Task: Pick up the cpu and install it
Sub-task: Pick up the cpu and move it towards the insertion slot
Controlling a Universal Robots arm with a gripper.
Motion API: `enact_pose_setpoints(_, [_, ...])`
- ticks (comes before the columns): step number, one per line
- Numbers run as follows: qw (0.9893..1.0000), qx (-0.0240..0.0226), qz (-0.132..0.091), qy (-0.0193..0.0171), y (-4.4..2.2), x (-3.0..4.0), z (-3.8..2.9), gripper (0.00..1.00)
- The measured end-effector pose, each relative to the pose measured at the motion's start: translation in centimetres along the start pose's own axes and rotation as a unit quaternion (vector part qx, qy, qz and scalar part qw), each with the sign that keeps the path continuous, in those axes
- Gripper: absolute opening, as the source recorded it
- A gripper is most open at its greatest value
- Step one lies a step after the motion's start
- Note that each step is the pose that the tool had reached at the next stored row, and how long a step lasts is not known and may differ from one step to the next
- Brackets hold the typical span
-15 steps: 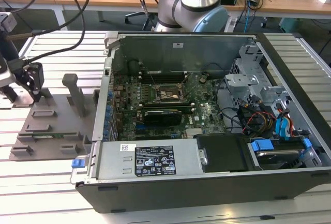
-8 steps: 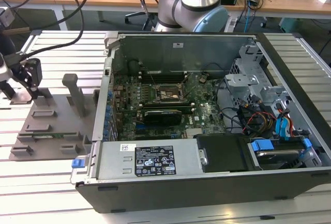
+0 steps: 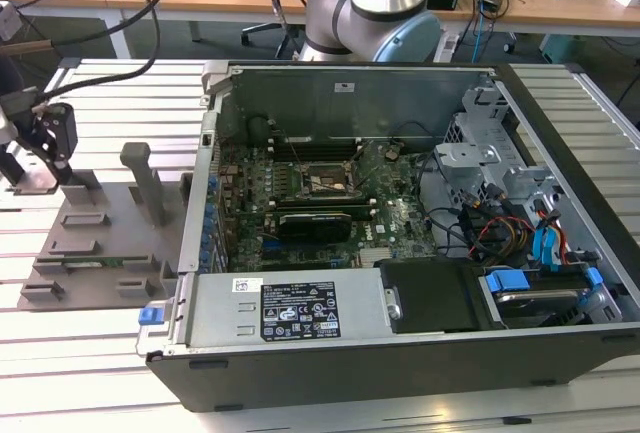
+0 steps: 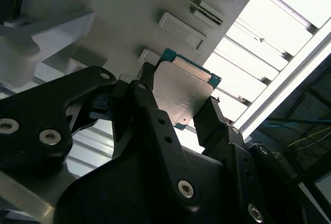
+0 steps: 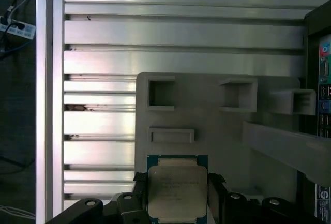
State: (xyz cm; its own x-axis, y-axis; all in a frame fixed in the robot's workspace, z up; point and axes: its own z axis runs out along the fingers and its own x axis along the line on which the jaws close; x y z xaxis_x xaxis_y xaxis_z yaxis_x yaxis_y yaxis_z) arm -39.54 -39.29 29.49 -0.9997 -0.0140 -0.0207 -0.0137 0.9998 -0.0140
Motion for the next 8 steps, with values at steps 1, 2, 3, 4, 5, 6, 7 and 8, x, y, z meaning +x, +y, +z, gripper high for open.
enact_pose_setpoints(1, [1.0000, 0.0000, 0.000, 0.0000, 0.00, 0.00, -0.12, 0.55])
enact_pose_setpoints(2, [1.0000, 0.0000, 0.000, 0.0000, 0.00, 0.00, -0.25, 0.55])
enact_pose_setpoints(3, [1.0000, 0.0000, 0.000, 0.0000, 0.00, -0.01, -0.42, 0.55])
enact_pose_setpoints(4, [1.0000, 0.0000, 0.000, 0.0000, 0.00, -0.01, -0.54, 0.55])
enact_pose_setpoints(5, [1.0000, 0.0000, 0.000, 0.0000, 0.00, -0.01, -0.67, 0.55])
enact_pose_setpoints(6, [1.0000, 0.0000, 0.000, 0.0000, 0.00, -0.02, -0.93, 0.55])
enact_pose_setpoints(7, [1.0000, 0.0000, 0.000, 0.0000, 0.01, -0.02, -1.09, 0.55])
enact_pose_setpoints(8, [1.0000, 0.0000, 0.000, 0.0000, 0.01, -0.03, -1.21, 0.55])
